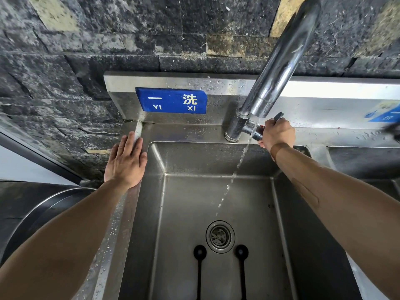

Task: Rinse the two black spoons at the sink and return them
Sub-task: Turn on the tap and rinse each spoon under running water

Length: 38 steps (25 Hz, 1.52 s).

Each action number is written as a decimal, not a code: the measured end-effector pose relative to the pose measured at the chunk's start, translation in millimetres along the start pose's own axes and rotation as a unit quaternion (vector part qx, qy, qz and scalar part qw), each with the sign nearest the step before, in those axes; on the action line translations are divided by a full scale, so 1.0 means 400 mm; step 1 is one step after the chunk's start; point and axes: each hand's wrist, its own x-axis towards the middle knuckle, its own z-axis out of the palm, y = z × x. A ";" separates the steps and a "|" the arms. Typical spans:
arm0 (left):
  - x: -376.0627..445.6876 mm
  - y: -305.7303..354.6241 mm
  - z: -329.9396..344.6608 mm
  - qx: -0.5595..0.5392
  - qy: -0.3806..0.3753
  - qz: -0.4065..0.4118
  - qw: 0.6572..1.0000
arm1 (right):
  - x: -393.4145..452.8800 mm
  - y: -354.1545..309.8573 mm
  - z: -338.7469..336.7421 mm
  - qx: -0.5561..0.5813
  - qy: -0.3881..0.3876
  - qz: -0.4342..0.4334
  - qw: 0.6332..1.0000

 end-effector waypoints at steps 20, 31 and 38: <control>-0.086 0.076 -0.005 -0.011 0.054 0.024 0.998 | -0.064 0.050 0.003 0.069 -0.052 0.012 0.996; -0.502 0.289 0.265 -0.194 -0.163 -0.108 0.961 | -0.421 0.419 0.202 -0.051 -0.273 0.074 0.958; -0.655 0.327 0.447 -0.321 -0.328 -0.234 0.857 | -0.630 0.624 0.394 -0.058 -0.459 0.200 0.864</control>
